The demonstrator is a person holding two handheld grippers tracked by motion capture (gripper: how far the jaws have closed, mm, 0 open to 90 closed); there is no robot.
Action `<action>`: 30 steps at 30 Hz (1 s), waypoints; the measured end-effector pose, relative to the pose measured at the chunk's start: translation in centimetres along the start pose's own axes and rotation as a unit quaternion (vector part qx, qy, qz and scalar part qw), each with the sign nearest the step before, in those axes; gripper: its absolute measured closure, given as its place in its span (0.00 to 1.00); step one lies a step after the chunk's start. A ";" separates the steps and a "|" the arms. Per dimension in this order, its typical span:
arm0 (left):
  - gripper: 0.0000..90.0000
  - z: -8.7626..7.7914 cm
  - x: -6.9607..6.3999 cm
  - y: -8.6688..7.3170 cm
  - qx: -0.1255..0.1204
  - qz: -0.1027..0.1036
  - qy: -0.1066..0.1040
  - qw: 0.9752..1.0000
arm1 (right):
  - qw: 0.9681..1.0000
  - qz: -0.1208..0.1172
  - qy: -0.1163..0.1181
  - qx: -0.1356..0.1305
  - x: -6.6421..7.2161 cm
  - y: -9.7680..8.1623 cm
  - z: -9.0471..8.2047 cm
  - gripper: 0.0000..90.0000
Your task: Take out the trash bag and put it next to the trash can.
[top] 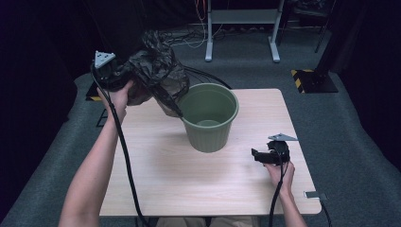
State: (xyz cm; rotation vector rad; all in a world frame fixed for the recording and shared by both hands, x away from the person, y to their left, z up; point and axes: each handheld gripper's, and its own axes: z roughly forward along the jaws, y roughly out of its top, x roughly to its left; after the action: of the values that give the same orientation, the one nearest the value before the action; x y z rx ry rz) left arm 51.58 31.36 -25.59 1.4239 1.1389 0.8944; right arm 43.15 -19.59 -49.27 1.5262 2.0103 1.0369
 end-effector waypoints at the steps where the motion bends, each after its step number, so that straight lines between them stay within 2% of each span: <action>1: 1.00 -0.1 0.3 -0.3 0.001 -0.004 0.002 1.000 | 1.000 0.000 -0.002 0.002 -0.1 -0.3 0.1 0.13; 5: 1.00 0.0 1.7 -1.7 0.011 -0.018 0.013 1.000 | 1.000 -0.005 -0.016 0.006 -0.5 -1.2 0.4 0.13; 14: 1.00 0.5 3.9 -5.2 0.035 -0.050 0.034 0.998 | 0.999 -0.002 -0.030 0.011 -1.2 -2.9 1.2 0.13; 24: 1.00 1.6 5.3 -9.6 0.071 -0.079 0.045 0.993 | 0.999 -0.008 -0.035 0.004 -1.0 -3.2 1.2 0.14; 30: 1.00 2.6 5.3 -12.8 0.096 -0.093 0.043 0.990 | 0.998 -0.035 -0.048 0.017 -0.4 -3.2 1.5 0.15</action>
State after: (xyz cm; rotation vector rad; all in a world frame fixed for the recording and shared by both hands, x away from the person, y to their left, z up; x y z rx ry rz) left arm 53.27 35.64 -38.93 1.4147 1.4299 0.7356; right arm 42.32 -19.92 -52.73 1.4836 2.0096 0.8898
